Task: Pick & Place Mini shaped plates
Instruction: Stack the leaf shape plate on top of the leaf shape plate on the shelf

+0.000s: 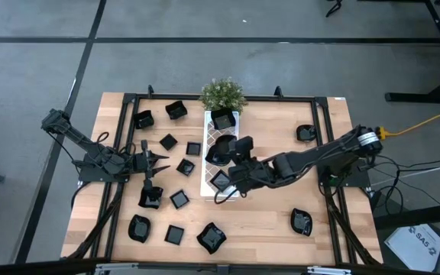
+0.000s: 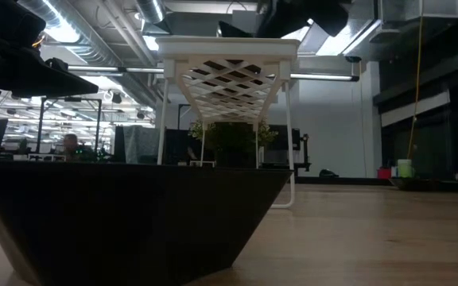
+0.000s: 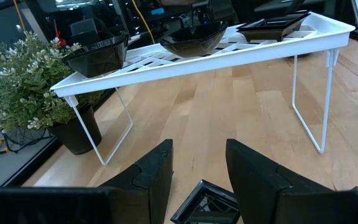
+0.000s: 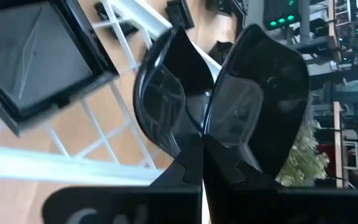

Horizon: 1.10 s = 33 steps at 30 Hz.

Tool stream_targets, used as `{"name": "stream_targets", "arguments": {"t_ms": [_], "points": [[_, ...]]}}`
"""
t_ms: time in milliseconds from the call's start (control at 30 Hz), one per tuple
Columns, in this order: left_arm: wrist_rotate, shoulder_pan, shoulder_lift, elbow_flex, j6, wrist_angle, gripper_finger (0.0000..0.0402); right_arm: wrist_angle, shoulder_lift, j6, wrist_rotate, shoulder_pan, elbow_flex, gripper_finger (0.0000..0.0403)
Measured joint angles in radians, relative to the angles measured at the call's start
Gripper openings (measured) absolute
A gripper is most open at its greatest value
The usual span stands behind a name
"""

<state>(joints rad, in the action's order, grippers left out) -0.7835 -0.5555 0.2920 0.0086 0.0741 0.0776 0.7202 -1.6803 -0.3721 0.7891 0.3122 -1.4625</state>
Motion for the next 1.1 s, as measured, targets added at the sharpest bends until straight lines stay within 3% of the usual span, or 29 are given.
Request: {"name": "stream_targets", "arguments": {"t_ms": [533, 1100], "points": [[0.0, 0.0, 0.0, 0.0, 0.0, 0.0, 0.0143, -0.045, -0.073, 0.0, -0.101, 0.0, -0.038, 0.0001], [0.0, 0.0, 0.0, 0.0, 0.0, 0.0, 0.0143, -0.041, -0.081, 0.114, -0.102, -0.036, -0.038, 0.0057]]}}
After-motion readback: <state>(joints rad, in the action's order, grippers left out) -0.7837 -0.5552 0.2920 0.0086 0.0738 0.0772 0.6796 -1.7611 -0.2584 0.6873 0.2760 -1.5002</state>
